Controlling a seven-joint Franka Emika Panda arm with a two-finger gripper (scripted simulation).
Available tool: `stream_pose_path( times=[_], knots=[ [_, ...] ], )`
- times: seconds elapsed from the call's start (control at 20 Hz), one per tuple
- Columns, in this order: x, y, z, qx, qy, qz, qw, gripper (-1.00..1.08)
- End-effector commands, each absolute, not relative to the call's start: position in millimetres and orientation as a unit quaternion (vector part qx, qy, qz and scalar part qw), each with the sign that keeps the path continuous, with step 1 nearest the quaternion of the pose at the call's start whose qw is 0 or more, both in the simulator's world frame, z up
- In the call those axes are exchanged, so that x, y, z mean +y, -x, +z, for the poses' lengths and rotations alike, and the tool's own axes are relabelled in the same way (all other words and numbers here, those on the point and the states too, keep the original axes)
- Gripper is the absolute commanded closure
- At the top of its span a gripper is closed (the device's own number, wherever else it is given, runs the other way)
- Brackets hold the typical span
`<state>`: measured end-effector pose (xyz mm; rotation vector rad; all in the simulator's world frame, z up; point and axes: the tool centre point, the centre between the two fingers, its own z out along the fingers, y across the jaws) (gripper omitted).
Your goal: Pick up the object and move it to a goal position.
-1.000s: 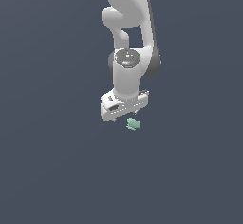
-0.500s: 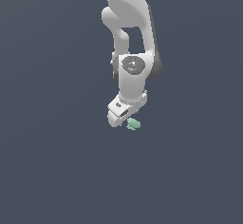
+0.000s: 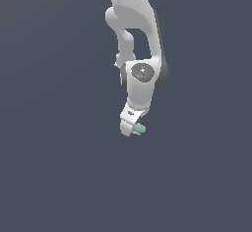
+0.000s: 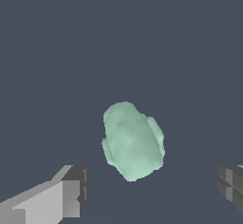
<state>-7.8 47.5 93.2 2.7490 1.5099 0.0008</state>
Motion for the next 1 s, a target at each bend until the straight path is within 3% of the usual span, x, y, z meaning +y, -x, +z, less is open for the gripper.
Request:
stream_pose_path(
  times=[0.0, 0.95],
  knots=[
    [50, 9, 90, 0.503, -0.864, 0.0, 0.002, -0.92],
    [55, 12, 61, 0.537, -0.844, 0.0, 0.0, -0.92]
  ],
)
